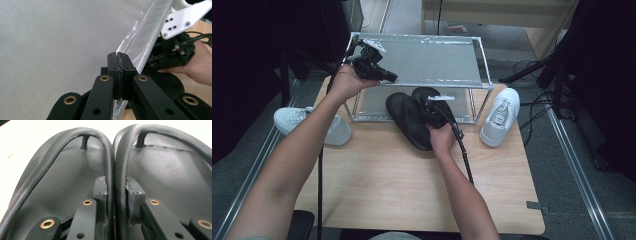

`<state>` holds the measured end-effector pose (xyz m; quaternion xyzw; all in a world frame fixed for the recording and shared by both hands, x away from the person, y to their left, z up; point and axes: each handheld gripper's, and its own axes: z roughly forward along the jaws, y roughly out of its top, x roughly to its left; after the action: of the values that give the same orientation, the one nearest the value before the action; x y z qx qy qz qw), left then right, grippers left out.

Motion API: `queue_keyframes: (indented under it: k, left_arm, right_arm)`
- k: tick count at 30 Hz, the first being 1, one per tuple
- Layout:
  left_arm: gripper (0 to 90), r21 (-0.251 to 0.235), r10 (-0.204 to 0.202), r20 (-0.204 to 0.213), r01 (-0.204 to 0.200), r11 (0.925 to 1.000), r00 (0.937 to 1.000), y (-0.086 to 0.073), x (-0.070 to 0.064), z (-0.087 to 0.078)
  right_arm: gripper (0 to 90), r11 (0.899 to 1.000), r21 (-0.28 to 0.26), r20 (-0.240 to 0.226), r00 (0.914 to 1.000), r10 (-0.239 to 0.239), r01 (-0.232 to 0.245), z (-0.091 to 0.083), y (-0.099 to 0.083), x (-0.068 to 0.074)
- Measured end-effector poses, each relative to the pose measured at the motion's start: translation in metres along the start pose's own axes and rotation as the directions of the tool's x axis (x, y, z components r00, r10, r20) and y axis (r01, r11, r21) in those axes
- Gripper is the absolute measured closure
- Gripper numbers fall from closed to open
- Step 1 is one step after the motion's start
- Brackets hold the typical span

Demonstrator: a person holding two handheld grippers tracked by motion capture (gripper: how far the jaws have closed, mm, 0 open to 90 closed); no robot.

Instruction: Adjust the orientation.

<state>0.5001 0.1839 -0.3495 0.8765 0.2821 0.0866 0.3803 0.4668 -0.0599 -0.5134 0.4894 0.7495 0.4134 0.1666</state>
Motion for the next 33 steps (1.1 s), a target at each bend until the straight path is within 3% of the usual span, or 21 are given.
queue_keyframes:
  k: [6, 9, 13, 23, 33]
  left_arm:
    - [90.0, -0.018, 0.010, -0.005, -0.010, 0.9998, 0.9999, -0.003, -0.001, 0.000]
    - [89.9, -0.038, 0.001, 0.001, -0.001, 0.9993, 1.0000, -0.005, 0.001, 0.000]
    - [90.0, -0.049, -0.009, 0.002, 0.009, 0.9988, 1.0000, -0.007, 0.002, 0.001]
    - [90.0, -0.048, -0.024, 0.001, 0.024, 0.9986, 0.9997, -0.006, 0.004, 0.002]
    - [90.0, -0.044, -0.027, 0.000, 0.027, 0.9987, 0.9996, -0.006, 0.004, 0.002]
  right_arm:
    - [68.3, 1.000, 0.009, 0.007, 0.9999, 0.010, -0.010, 0.005, 0.006, 0.002]
    - [55.5, 1.000, 0.006, -0.013, 0.9998, 0.015, -0.015, 0.004, 0.006, 0.001]
    - [50.9, 1.000, -0.005, -0.021, 0.9996, 0.019, -0.019, -0.002, 0.006, 0.002]
    - [49.5, 0.997, -0.009, -0.023, 0.9965, -0.081, 0.081, -0.029, -0.004, 0.001]
    - [51.3, 0.995, -0.031, -0.072, 0.9929, -0.095, 0.093, -0.068, -0.018, -0.003]
